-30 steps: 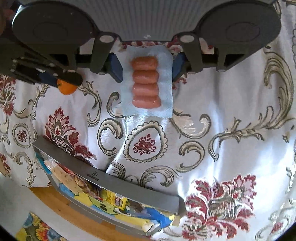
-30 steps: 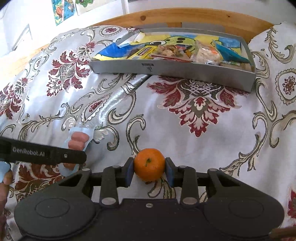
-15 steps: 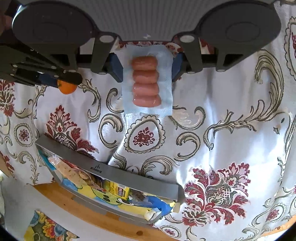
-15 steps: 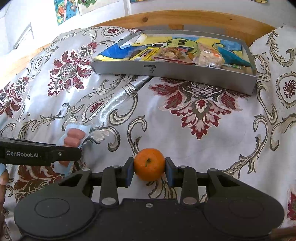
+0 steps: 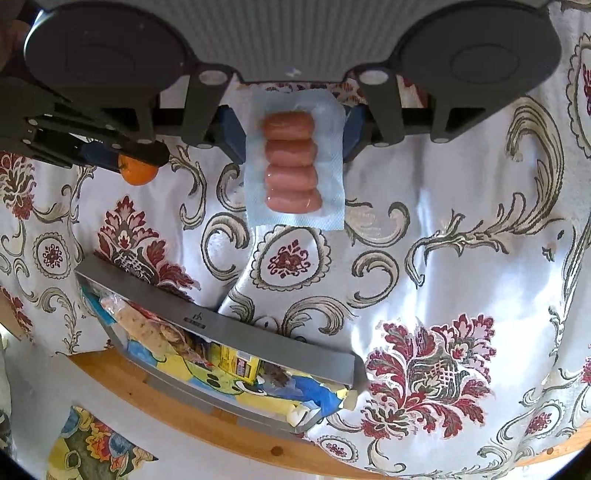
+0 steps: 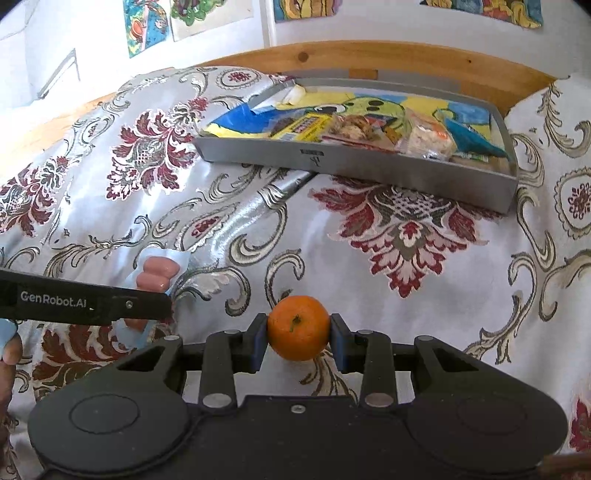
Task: Organize snacks
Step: 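Lift orange in right tool and sausage pack in left tool off the bedspread, then carry orange and sausage pack into the tray and open both tools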
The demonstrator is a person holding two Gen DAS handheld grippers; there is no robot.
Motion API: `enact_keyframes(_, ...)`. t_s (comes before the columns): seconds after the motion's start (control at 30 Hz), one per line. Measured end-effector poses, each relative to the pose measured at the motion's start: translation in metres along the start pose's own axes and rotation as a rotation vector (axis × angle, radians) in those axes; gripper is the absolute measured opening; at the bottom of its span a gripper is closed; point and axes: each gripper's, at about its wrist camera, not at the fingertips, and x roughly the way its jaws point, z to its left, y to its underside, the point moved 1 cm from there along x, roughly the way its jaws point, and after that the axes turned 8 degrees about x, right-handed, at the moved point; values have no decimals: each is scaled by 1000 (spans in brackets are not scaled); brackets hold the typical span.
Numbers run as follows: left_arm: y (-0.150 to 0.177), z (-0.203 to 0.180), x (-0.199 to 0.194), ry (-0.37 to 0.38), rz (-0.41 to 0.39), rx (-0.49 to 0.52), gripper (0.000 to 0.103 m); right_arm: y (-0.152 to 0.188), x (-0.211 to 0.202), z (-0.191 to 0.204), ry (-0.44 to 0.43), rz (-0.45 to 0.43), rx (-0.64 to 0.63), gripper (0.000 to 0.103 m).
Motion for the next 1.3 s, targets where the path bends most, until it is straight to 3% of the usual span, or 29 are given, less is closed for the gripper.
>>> enact_keyframes(0.47, -30, -10, -13, 11, -114, -1, 59, -11, -10, 9, 32, -132, -78, 37)
enact_keyframes(0.77, -98, -23, -10, -21, -250, 41, 59, -59, -12, 12, 28, -380, -98, 37)
enact_keyframes(0.93, -140, -26, 3, -58, -304, 52, 59, -92, 8, 11, 26, -458, -100, 37)
enact_keyframes(1.13, -176, -15, 34, -117, -280, 12, 59, -116, 40, 11, 15, -487, -98, 37)
enact_keyframes(1.3, -185, -4, 57, -153, -246, -33, 59, -117, 62, 18, 7, -479, -120, 37)
